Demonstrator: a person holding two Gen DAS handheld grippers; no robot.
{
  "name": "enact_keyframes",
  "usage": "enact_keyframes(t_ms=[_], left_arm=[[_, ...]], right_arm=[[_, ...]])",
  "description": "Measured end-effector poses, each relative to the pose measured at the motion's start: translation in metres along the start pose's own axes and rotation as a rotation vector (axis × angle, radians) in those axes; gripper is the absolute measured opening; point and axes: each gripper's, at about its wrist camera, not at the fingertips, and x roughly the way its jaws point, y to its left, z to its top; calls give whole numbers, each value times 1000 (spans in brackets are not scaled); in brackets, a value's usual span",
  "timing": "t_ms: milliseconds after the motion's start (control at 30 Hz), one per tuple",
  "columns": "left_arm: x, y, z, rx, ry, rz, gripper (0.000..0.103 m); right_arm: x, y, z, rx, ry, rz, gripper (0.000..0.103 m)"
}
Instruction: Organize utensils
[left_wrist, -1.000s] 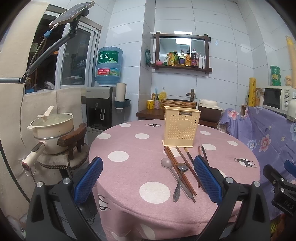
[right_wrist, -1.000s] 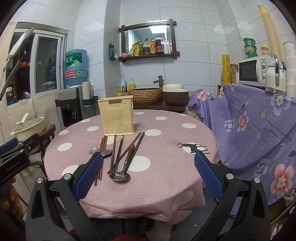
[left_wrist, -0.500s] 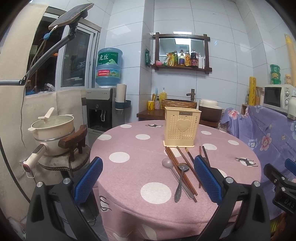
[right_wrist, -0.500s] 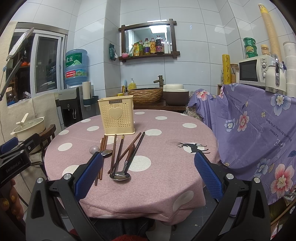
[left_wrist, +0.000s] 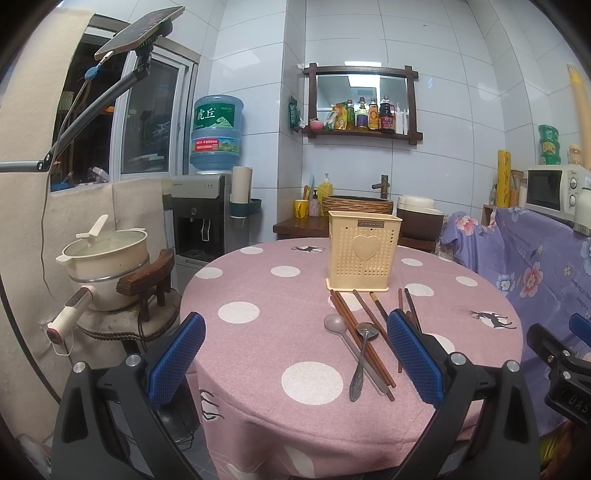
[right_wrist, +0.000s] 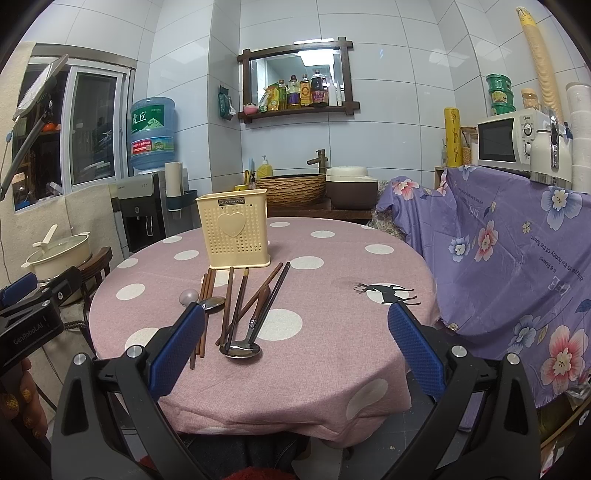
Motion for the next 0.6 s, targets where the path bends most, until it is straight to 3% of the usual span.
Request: enact_keyframes(t_ms=[600], left_arm=[[1,0,-1,3,2,1,98]], right_arm=[[0,-1,0,1,2,0,98]])
